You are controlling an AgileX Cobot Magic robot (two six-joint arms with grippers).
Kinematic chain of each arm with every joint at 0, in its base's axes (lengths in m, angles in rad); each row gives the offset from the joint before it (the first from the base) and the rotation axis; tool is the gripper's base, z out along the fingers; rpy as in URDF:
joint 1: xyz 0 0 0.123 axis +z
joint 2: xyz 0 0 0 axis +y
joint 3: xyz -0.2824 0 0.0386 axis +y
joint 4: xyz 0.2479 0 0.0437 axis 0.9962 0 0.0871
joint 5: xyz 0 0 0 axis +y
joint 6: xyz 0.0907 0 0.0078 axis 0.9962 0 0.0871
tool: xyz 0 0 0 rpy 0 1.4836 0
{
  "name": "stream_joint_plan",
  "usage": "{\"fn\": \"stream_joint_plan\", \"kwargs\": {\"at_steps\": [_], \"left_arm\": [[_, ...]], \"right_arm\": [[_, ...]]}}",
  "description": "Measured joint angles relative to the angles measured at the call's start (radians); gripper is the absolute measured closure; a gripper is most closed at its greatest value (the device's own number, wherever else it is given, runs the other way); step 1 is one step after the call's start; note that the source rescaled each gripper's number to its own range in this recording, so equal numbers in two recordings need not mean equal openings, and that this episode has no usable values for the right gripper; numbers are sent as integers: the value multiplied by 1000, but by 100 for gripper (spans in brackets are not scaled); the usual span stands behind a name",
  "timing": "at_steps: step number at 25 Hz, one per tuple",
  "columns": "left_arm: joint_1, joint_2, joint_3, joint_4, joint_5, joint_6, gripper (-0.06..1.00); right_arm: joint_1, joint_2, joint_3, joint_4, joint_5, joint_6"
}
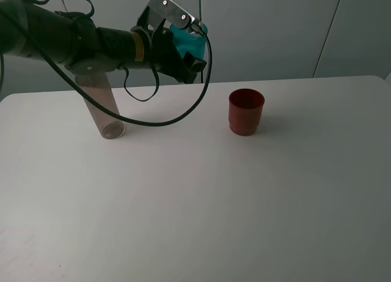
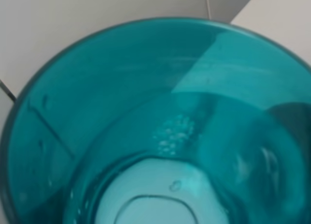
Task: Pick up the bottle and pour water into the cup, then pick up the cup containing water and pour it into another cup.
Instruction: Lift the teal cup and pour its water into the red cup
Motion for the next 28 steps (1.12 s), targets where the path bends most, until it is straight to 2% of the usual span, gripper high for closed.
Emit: {"fn": "stream_joint_plan", "kwargs": {"at_steps": [8,19,28], "left_arm": [[-23,26,-62,19,133,-23,79],[-75,120,-192,120,302,-37,79],[-122,189,-257,190,359,-39,79]], "right_arm": [[0,0,0,0,0,0],[0,0,0,0,0,2],[0,0,0,0,0,2]]}}
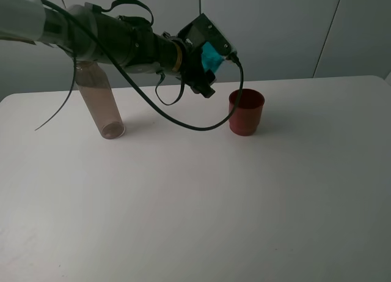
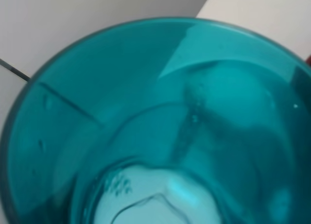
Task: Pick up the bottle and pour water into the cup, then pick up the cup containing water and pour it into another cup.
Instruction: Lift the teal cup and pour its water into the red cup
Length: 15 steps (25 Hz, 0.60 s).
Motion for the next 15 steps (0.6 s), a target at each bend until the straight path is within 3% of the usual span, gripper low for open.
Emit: {"fn": "stream_joint_plan", "kwargs": {"at_steps": [15], "left_arm": [[-51,75,-46,138,87,0,79]], "right_arm": [[0,0,0,0,0,-2]]}}
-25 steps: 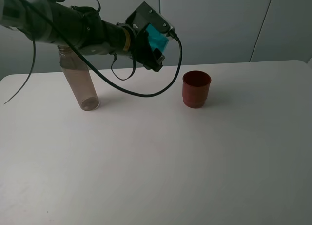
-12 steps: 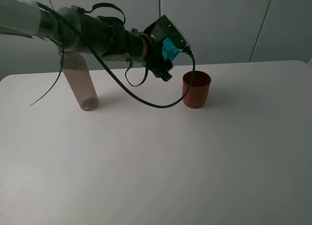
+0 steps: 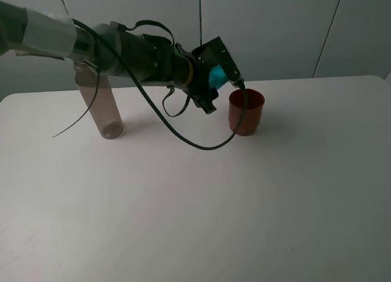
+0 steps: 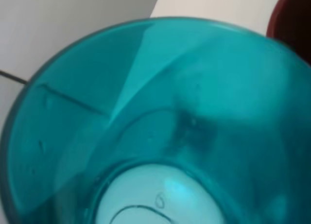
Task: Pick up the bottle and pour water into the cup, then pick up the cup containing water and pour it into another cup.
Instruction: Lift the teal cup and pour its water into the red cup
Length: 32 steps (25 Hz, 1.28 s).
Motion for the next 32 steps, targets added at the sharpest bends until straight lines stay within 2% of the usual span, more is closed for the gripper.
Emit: {"fn": "stream_joint_plan", "kwargs": {"at_steps": [7,14,32], "left_arm": [[-23,32,-53,54,18,0,79],[-35,53,-82,93,77,0,79],[-61,53,-85,283,92,4,79]], "right_arm": [[0,0,0,0,0,0],[0,0,0,0,0,0],[0,0,0,0,0,0]]}}
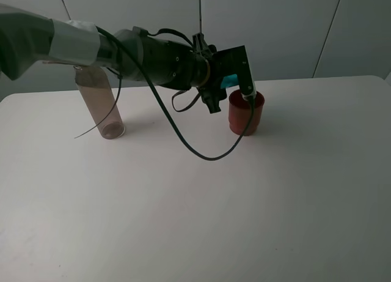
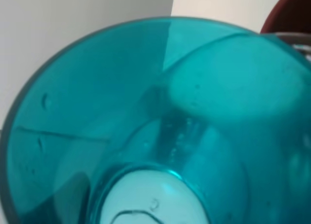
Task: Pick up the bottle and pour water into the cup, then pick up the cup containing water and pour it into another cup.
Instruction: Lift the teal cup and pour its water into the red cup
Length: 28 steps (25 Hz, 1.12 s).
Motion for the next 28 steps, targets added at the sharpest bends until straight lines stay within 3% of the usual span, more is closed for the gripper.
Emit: {"fn": "stream_joint_plan", "kwargs": {"at_steps": [28], "left_arm": [[0,0,-1,201,19,-2,79]], "right_arm": [[0,0,0,0,0,-1]]}}
